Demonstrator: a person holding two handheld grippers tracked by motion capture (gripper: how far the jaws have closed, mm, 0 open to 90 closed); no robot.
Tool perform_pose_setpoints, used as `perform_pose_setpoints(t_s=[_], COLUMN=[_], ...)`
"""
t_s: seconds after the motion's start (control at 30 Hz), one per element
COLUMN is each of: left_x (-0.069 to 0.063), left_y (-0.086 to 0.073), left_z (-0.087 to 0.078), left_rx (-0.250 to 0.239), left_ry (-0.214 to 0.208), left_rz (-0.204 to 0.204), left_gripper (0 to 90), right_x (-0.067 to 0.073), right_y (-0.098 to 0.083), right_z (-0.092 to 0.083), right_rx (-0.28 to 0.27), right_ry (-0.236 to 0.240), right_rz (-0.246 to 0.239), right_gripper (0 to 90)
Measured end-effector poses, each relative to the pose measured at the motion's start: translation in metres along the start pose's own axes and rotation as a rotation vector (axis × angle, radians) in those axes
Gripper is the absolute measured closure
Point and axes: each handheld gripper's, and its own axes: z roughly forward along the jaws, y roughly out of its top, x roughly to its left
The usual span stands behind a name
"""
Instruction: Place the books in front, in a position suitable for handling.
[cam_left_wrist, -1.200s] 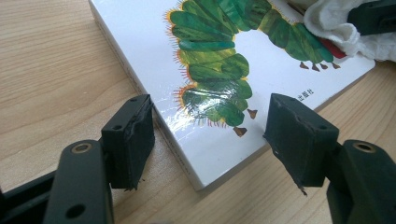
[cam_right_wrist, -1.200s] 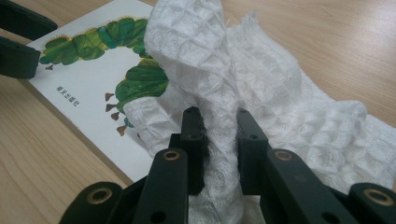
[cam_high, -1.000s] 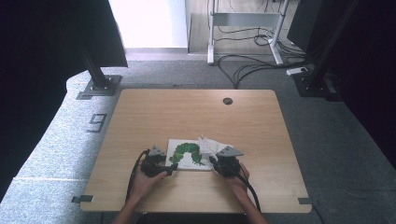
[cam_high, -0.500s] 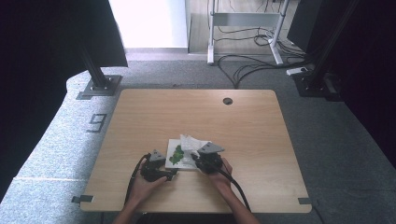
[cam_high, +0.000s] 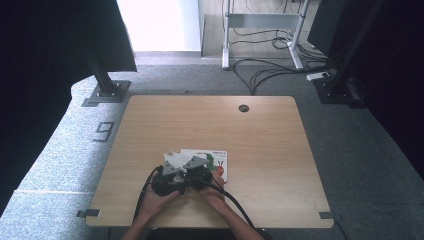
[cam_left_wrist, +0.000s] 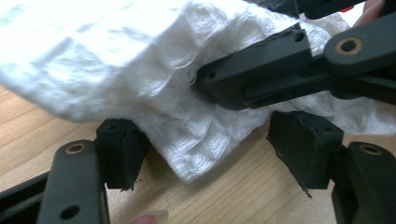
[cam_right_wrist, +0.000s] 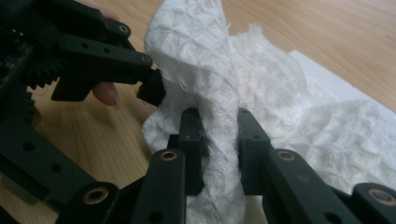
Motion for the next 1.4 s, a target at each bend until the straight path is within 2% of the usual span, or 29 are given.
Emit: perform_pose_setpoints(t_s=[0.27,0.57,0.9,1.13,1.2,1.27,1.33,1.4], left_x=[0.0,0.001,0.001,0.001,0.001,0.0,0.001,0.001], left_y=[0.0,0.0,0.001,0.001,0.001,0.002,0.002,0.002], left_z=[0.0,0.0,0.0,0.001,0.001,0.001,0.001,0.001], left_rx=[-0.006,-0.006,-0.006,-0.004,-0.004,-0.002,-0.003,-0.003], left_ry=[-0.005,-0.006,-0.007,-0.005,-0.001,0.001,0.0,0.0], left_rz=[-0.011,-0.013,-0.015,-0.016,-0.014,-0.013,-0.014,-0.014], left_gripper=[28.3,29.3,29.5,29.4,29.4,29.4,29.4,29.4], right_x=[-0.015,-0.039,-0.069,-0.084,-0.086,-0.083,-0.077,-0.067], right_y=[-0.014,-0.042,-0.07,-0.084,-0.084,-0.078,-0.068,-0.052], right_z=[-0.016,-0.047,-0.082,-0.096,-0.097,-0.099,-0.1,-0.094], right_rx=[-0.003,-0.031,-0.036,-0.02,-0.013,-0.035,-0.066,-0.091], right_ry=[-0.02,-0.046,-0.098,-0.163,-0.178,-0.182,-0.167,-0.131], right_rz=[0.033,0.125,0.201,0.223,0.221,0.215,0.196,0.172], right_gripper=[73.9,73.5,73.4,73.9,74.2,75.1,75.6,75.8])
